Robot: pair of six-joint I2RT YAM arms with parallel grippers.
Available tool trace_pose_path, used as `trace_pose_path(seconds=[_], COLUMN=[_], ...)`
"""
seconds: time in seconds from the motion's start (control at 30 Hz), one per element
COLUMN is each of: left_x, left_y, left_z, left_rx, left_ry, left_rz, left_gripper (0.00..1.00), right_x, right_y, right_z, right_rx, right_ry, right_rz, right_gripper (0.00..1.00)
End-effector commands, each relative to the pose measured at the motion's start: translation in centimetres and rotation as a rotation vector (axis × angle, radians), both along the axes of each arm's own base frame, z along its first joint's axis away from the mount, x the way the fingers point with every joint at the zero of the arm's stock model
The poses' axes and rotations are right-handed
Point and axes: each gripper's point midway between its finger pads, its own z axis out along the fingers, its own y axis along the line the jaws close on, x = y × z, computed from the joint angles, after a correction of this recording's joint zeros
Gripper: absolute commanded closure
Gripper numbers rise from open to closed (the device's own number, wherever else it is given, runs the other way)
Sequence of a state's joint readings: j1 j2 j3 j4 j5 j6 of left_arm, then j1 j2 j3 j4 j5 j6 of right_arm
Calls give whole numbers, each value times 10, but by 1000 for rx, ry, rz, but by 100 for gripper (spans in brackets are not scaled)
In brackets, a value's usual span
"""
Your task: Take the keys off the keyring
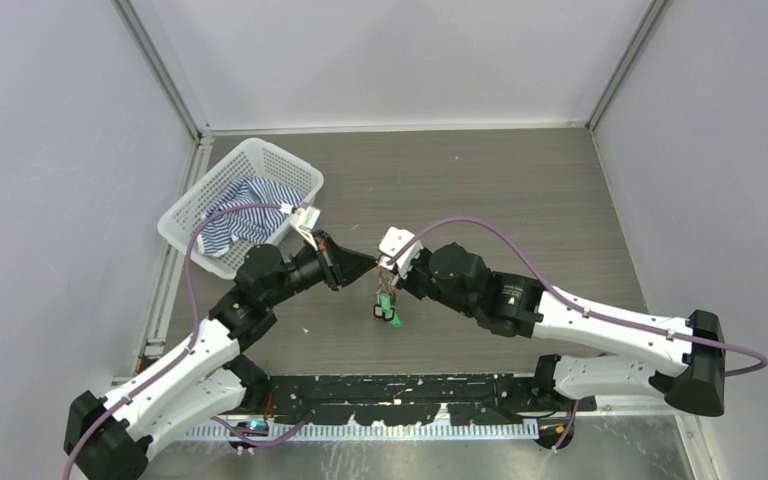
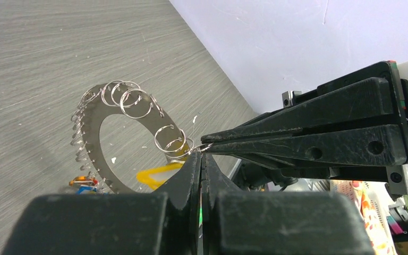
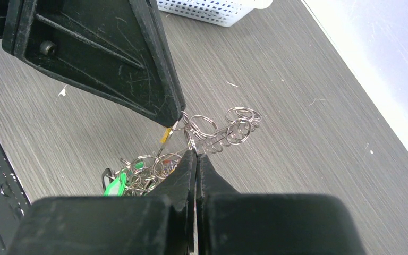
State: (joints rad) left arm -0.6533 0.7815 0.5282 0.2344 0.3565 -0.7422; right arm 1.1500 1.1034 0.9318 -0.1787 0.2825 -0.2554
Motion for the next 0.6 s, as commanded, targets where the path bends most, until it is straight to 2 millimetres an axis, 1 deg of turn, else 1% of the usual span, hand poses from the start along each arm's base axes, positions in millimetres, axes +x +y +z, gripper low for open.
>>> trace_pose_path(seconds=[0.0, 0.07, 0.2, 0.23, 0.37, 0.43, 0.57], left_x=[1, 5, 13, 14, 12, 11, 10], left_y=[1, 3, 8, 9, 9, 10, 9], left_z=[29, 26, 22, 25, 27, 32, 29], left_rx=[-71, -80, -112, -130, -167, -195, -195], left_ry=[-118, -107, -83, -93, -125, -154, -151], left_rz=[-2, 24, 86, 94, 93, 91, 80], left_gripper=[99, 99, 99, 99, 99, 99, 99], right_x=[9, 6, 1, 0, -3, -3, 3], right_y=[-4, -3, 1, 2, 5, 6, 4], right_z=[40, 42, 39, 38, 35, 34, 34], right_rx=[143, 159, 161, 162, 169, 164, 151], right_ry=[-69, -69, -59, -54, -39, -36, -41], right_rz=[-50, -34, 1, 9, 26, 25, -7], right_gripper=[99, 99, 99, 99, 99, 99, 99])
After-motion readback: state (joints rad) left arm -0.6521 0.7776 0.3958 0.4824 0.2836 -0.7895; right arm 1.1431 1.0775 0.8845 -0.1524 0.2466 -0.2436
